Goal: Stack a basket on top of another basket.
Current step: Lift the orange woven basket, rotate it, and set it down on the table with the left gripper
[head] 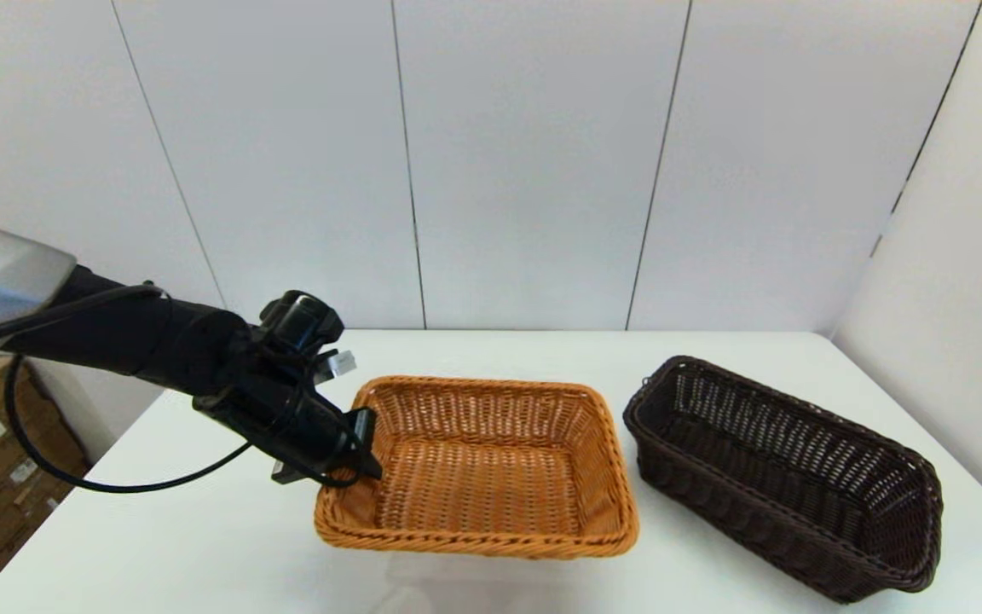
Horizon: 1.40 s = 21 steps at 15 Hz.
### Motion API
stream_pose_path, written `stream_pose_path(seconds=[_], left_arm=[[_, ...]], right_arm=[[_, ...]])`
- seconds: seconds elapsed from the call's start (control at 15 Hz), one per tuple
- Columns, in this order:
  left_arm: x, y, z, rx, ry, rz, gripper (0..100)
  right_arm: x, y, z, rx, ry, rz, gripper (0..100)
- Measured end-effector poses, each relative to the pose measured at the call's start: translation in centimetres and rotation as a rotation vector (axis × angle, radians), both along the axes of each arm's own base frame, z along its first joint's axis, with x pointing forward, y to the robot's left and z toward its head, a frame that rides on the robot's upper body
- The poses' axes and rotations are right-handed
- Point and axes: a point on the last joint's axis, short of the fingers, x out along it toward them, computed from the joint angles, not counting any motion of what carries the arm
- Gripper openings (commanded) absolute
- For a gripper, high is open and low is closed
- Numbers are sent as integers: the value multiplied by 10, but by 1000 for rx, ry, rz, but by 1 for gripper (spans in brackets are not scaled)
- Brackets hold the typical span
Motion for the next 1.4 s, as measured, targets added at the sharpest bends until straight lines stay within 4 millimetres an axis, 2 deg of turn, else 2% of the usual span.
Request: stream_pose_path(seconds=[0.2,0.47,1.4], left_arm=[[3,-12,-9,14,19,-14,0],[8,-16,-17,26,43,12,0],[11,-15,-21,27,53,19,0]], right_arm=[[0,0,0,0,0,0,100],[0,0,0,0,0,0,100],[0,0,0,0,0,0,100]])
